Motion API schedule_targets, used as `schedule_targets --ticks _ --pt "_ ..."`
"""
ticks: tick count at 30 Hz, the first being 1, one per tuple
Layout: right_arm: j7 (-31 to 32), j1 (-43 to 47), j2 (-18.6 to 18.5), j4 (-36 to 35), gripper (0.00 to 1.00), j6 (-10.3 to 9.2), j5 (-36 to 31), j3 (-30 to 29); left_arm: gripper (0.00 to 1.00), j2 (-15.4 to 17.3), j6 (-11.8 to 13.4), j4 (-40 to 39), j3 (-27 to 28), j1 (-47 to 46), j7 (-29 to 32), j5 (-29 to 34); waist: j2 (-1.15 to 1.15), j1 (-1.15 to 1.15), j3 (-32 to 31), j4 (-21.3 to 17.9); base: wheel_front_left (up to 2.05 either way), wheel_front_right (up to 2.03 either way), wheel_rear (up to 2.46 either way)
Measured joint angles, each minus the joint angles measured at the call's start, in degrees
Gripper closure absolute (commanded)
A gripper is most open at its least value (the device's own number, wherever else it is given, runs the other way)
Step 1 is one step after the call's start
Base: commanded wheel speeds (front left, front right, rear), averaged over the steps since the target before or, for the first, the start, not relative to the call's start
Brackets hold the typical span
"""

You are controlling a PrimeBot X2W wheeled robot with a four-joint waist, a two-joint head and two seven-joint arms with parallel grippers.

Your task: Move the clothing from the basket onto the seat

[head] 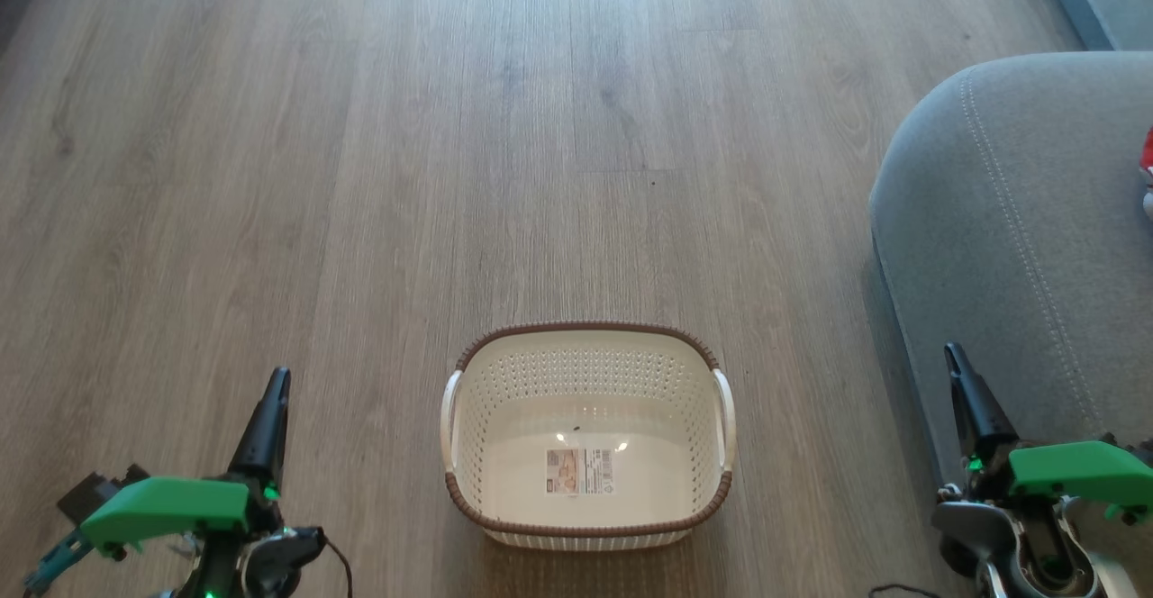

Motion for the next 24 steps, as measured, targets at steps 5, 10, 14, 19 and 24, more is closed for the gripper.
schedule_targets --ticks 5,10,14,19,24 --pt "0.7 0.0 0.1 -0.4 1.00 0.00 3.0 -0.5 1.00 0.0 -0.5 0.0 0.2 -0.1 0.8 -3.4 0.00 0.00 0.0 -0.1 0.00 0.00 0.00" --pt "1.3 0.0 0.3 -0.6 1.00 0.00 5.1 -0.8 1.00 0.0 -0.5 0.0 0.4 -0.5 1.2 -5.7 0.00 0.00 0.1 -0.2 0.00 0.00 0.00" --pt "1.3 0.0 0.4 -0.6 1.00 0.00 5.1 -0.8 1.00 0.0 -0.5 0.0 0.4 -0.9 1.2 -5.7 0.00 0.00 0.1 -0.2 0.00 0.00 0.00" --pt "1.3 0.0 0.4 -0.6 1.00 0.00 5.1 -0.8 1.00 0.0 -0.5 0.0 0.4 -0.9 1.2 -5.7 0.00 0.00 0.1 -0.2 0.00 0.00 0.00" --pt "1.3 0.0 0.4 -0.6 1.00 0.00 5.1 -0.8 1.00 0.0 -0.5 0.0 0.5 -0.9 1.2 -5.7 0.00 0.00 0.1 -0.2 0.00 0.00 0.00"
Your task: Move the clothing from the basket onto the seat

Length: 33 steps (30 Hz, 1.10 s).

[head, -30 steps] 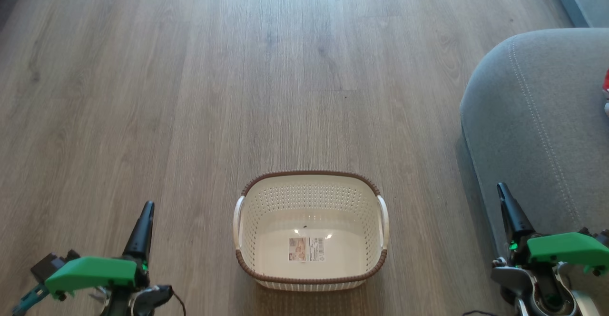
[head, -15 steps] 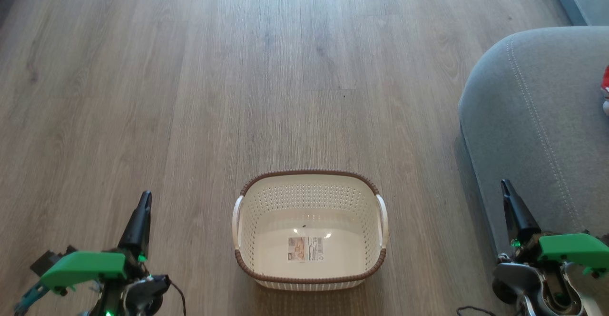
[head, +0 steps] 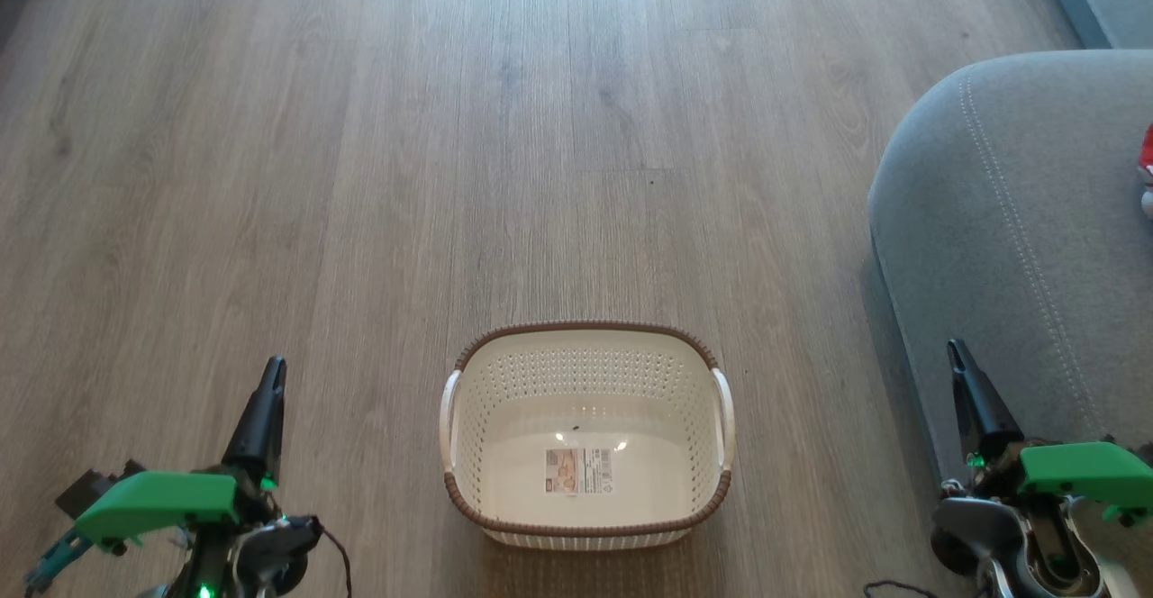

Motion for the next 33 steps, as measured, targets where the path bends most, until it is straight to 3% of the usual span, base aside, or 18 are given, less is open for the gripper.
schedule_targets --ticks 33 --pt "0.0 0.0 0.0 0.0 1.00 0.00 0.0 0.0 1.00 0.0 0.0 0.0 0.0 0.0 0.0 0.0 0.00 0.00 0.0 0.0 0.00 0.00 0.00"
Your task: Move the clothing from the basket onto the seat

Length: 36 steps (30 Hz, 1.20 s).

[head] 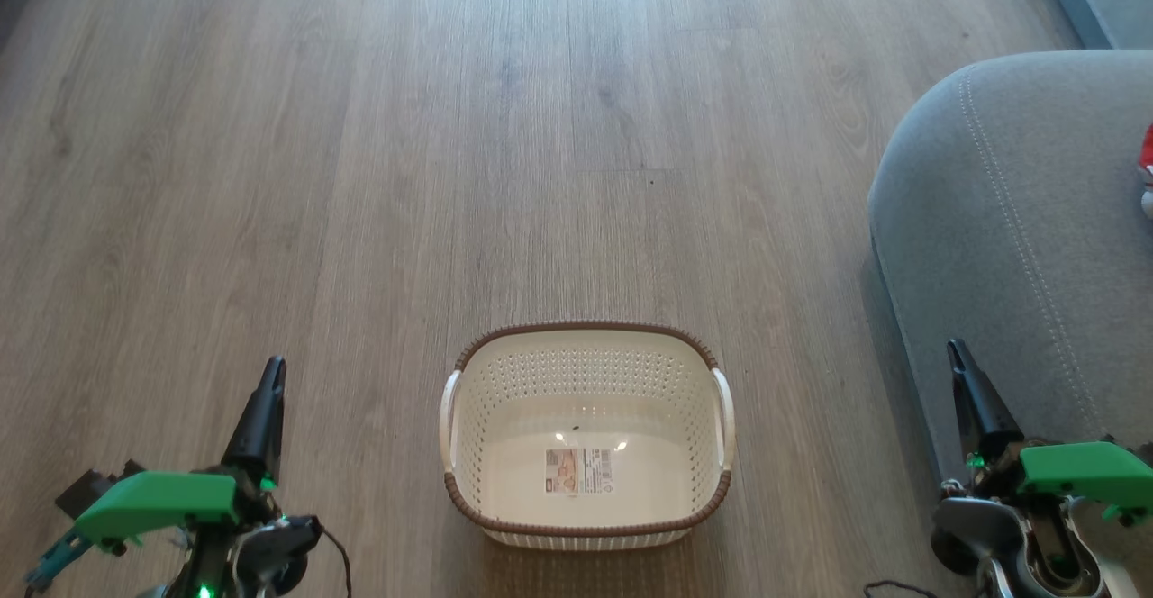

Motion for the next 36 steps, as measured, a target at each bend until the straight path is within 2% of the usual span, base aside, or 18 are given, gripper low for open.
schedule_targets --ticks 36 --pt "0.0 0.0 0.0 0.0 1.00 0.00 0.0 0.0 1.00 0.0 0.0 0.0 0.0 0.0 0.0 0.0 0.00 0.00 0.0 0.0 0.00 0.00 0.00"
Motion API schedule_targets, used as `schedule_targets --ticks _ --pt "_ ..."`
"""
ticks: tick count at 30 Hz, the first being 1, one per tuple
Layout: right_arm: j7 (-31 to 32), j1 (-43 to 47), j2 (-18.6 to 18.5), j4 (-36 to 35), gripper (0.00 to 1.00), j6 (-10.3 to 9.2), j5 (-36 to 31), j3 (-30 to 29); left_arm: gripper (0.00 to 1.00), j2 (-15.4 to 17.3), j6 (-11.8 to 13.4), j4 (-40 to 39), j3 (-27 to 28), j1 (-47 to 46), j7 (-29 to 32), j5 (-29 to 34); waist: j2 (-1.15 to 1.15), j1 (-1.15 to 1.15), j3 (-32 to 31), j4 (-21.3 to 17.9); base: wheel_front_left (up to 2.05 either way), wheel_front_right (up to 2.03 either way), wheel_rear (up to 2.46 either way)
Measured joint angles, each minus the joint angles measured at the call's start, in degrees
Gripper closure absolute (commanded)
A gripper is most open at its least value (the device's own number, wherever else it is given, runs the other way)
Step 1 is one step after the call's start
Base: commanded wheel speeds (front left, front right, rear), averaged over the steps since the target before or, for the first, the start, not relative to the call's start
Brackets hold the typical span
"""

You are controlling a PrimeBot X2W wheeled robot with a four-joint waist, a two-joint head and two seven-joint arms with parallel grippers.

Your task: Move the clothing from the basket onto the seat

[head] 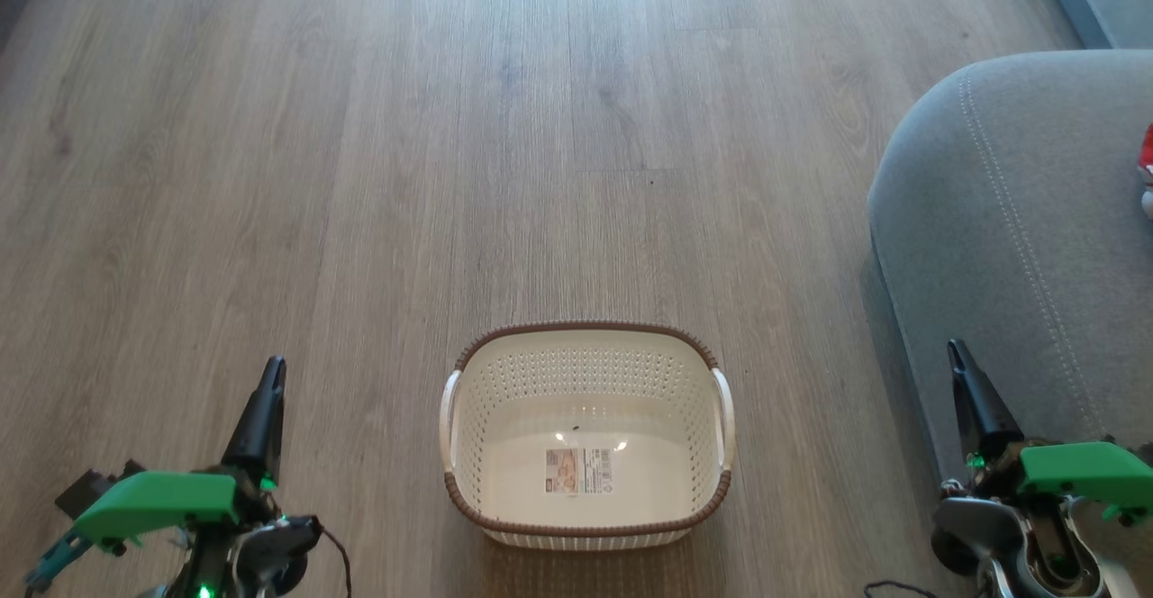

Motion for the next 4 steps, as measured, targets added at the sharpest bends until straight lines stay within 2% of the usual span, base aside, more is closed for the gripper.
schedule_targets --ticks 4 --pt "0.0 0.0 0.0 0.0 1.00 0.00 0.0 0.0 1.00 0.0 0.0 0.0 0.0 0.0 0.0 0.0 0.00 0.00 0.0 0.0 0.00 0.00 0.00"
